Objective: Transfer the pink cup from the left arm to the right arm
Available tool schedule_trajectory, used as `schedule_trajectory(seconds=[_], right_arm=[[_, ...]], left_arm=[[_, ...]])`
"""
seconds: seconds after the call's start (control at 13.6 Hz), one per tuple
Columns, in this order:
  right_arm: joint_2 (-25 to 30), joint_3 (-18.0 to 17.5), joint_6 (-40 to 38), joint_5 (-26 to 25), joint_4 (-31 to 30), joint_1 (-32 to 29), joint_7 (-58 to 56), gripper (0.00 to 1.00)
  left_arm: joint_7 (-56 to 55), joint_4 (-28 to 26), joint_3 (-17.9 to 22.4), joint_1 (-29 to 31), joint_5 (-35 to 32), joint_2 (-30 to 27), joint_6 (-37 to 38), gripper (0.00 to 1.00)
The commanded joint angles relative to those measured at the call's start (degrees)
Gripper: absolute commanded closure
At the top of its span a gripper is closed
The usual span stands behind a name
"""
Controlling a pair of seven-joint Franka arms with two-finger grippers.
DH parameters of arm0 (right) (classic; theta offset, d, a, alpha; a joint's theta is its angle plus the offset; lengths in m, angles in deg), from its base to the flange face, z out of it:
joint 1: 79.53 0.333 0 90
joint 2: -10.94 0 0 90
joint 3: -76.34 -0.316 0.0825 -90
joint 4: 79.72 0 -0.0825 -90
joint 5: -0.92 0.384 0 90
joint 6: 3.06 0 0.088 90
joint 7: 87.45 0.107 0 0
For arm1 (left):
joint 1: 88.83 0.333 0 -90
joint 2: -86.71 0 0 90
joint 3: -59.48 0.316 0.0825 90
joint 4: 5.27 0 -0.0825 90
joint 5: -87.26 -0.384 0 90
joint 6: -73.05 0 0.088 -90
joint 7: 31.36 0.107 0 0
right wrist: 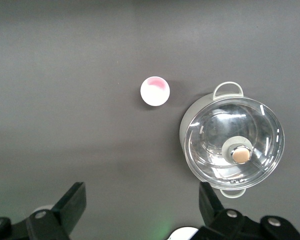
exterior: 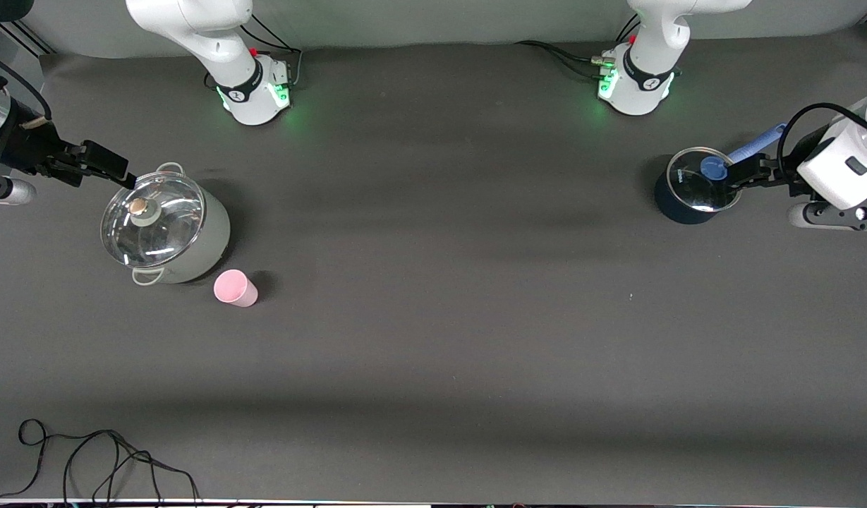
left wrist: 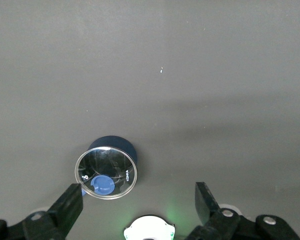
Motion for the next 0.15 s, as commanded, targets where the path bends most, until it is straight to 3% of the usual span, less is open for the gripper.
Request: schedule_trajectory(seconds=[0.0,0.07], right_arm=[[0.47,-0.71,0.10,-1.08,0.19,-0.79,-1.09,0.00],[0.47,-0.71,0.10,-1.08,0.19,-0.79,-1.09,0.00]], left_arm=[[1.06,0.91,0.78,-0.79,-0.42,0.10,0.40,0.00],[1.06,0.91,0.78,-0.79,-0.42,0.10,0.40,0.00]])
